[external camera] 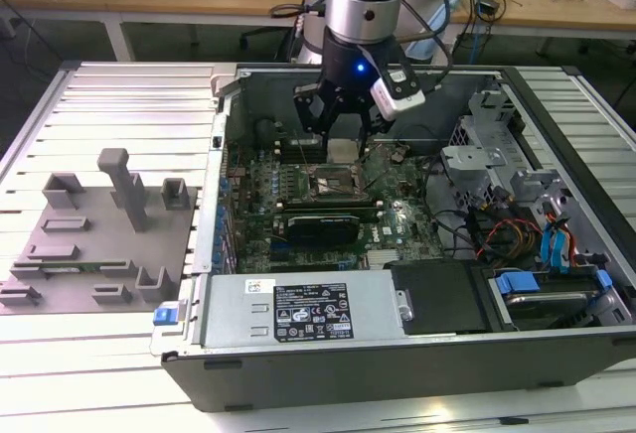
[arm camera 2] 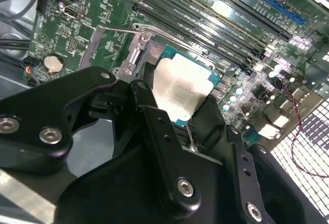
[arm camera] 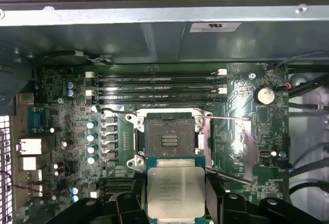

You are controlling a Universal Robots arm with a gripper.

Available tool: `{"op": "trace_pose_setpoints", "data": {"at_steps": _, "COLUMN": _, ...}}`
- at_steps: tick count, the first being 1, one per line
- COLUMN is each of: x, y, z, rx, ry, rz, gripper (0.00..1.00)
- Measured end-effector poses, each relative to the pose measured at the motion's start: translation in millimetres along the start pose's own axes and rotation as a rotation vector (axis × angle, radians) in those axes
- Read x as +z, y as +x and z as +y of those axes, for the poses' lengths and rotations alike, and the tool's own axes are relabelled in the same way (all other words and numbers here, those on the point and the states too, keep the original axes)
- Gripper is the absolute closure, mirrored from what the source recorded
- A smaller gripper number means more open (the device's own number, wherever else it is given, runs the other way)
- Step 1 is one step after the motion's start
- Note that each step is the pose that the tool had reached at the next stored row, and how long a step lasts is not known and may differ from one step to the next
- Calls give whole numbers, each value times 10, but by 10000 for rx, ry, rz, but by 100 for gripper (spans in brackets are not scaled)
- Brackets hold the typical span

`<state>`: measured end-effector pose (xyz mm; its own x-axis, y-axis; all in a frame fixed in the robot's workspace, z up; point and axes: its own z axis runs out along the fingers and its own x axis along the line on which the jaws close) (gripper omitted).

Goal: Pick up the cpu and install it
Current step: 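Pick up the cpu and move it towards the insertion slot, then place the cpu into insertion slot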

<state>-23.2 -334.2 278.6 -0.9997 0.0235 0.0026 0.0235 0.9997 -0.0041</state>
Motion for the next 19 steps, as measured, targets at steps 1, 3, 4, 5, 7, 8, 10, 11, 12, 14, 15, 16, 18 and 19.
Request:
{"op": "trace_pose_setpoints", "data": {"at_steps": 1, "x": 14, "y": 6, "z": 3, "rx": 0, "ry": -1, "rz": 0, "gripper": 45}}
{"op": "trace_pose_setpoints", "data": {"at_steps": 3, "x": 46, "y": 18, "z": 9, "rx": 0, "ry": -4, "rz": 0, "gripper": 45}}
{"op": "trace_pose_setpoints", "data": {"at_steps": 4, "x": 59, "y": 24, "z": 16, "rx": 0, "ry": -3, "rz": 1, "gripper": 45}}
{"op": "trace_pose_setpoints", "data": {"at_steps": 5, "x": 65, "y": 27, "z": 21, "rx": 0, "ry": -4, "rz": 0, "gripper": 45}}
{"op": "trace_pose_setpoints", "data": {"at_steps": 7, "x": 73, "y": 29, "z": 24, "rx": -2, "ry": -2, "rz": 1, "gripper": 45}}
{"op": "trace_pose_setpoints", "data": {"at_steps": 8, "x": 76, "y": 29, "z": 25, "rx": 0, "ry": -4, "rz": 0, "gripper": 45}}
{"op": "trace_pose_setpoints", "data": {"at_steps": 10, "x": 78, "y": 29, "z": 25, "rx": 0, "ry": -4, "rz": 0, "gripper": 45}}
{"op": "trace_pose_setpoints", "data": {"at_steps": 11, "x": 78, "y": 29, "z": 25, "rx": 0, "ry": -4, "rz": 0, "gripper": 45}}
{"op": "trace_pose_setpoints", "data": {"at_steps": 12, "x": 78, "y": 29, "z": 25, "rx": 0, "ry": -3, "rz": 0, "gripper": 45}}
{"op": "trace_pose_setpoints", "data": {"at_steps": 14, "x": 79, "y": 29, "z": 25, "rx": 0, "ry": -4, "rz": 0, "gripper": 45}}
{"op": "trace_pose_setpoints", "data": {"at_steps": 15, "x": 79, "y": 29, "z": 25, "rx": 0, "ry": -3, "rz": 1, "gripper": 45}}
{"op": "trace_pose_setpoints", "data": {"at_steps": 16, "x": 79, "y": 29, "z": 25, "rx": 0, "ry": -3, "rz": 0, "gripper": 45}}
{"op": "trace_pose_setpoints", "data": {"at_steps": 18, "x": 80, "y": 29, "z": 25, "rx": 0, "ry": -4, "rz": 0, "gripper": 45}}
{"op": "trace_pose_setpoints", "data": {"at_steps": 19, "x": 80, "y": 29, "z": 25, "rx": -1, "ry": -3, "rz": 0, "gripper": 45}}
